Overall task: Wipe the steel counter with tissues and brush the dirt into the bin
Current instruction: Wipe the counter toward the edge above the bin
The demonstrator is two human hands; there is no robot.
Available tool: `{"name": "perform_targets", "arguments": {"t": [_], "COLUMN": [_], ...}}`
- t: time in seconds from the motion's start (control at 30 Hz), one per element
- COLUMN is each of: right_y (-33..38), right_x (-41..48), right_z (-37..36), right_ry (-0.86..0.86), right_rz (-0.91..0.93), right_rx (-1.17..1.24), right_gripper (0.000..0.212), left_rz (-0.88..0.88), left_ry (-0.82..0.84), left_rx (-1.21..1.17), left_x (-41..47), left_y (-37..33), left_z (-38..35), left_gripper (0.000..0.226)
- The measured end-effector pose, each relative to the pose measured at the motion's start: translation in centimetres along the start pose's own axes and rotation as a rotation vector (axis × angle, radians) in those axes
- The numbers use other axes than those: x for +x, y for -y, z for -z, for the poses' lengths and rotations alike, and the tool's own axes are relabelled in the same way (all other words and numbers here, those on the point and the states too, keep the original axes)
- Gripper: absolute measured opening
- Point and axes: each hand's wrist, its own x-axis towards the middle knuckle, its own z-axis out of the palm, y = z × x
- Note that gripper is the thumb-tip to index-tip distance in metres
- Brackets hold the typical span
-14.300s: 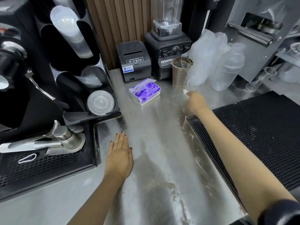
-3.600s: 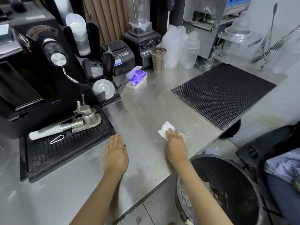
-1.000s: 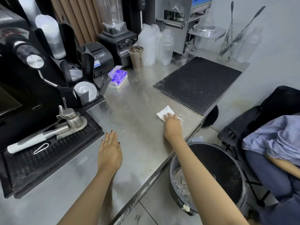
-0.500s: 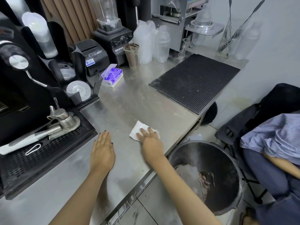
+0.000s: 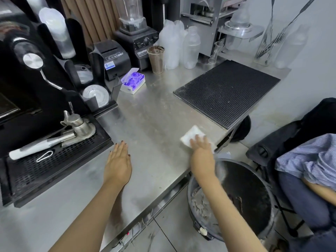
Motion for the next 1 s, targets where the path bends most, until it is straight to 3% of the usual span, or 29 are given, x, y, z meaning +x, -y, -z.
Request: {"name": "perform_targets", "arguments": {"t": [0.1,0.17,0.23,0.33,0.5,0.6,0.7,1.0], "right_y": [3.6,3.6,2.3,-1.8,-5.0,-1.8,1.9,2.4], "right_x": [-1.7,-2.0,-1.4,0.2,1.7,2.5,5.0,11.1], "right_z": [-1.7,-2.5,-2.0,-1.1,0.9,0.6,-1.5,-1.9], "right_ry": [0.079,0.054,0.077,0.035,-0.129,-0.094,0.149,0.199], "right_rz": [0.286,0.267,0.245,0.076,-0.248,-0.037,0.283,0.093], "right_rx": [-0.024,0.033,0.057,0.004,0.036,0.065,-0.051,-0.100], "right_gripper": [0.053,0.054,0.054,0.058,0.058,0.058,0.051,0.052], "left_rz": [0.070,0.105,0.015,-0.157,-0.164,-0.148,-0.081,-0.067], "left_ry": [-0.023,-0.028,-0.015,0.076,0.082,0.069,0.055,0.043], "left_rx": [0.086,0.122,0.063,0.020,0.078,0.057,0.028,0.043], "left_x": [0.3,1.0,1.8,2.1,2.0,2.2,2.3,2.2], "left_y": [-1.2,-3.7,-6.3,-8.6,-8.5,-8.6,-8.6,-8.7], "left_z": [-0.1,0.1,-0.1,-1.4,-2.2,-2.2,-2.4,-2.1], "left_gripper": [0.043,0.034,0.033,0.047,0.052,0.052,0.052,0.052]}}
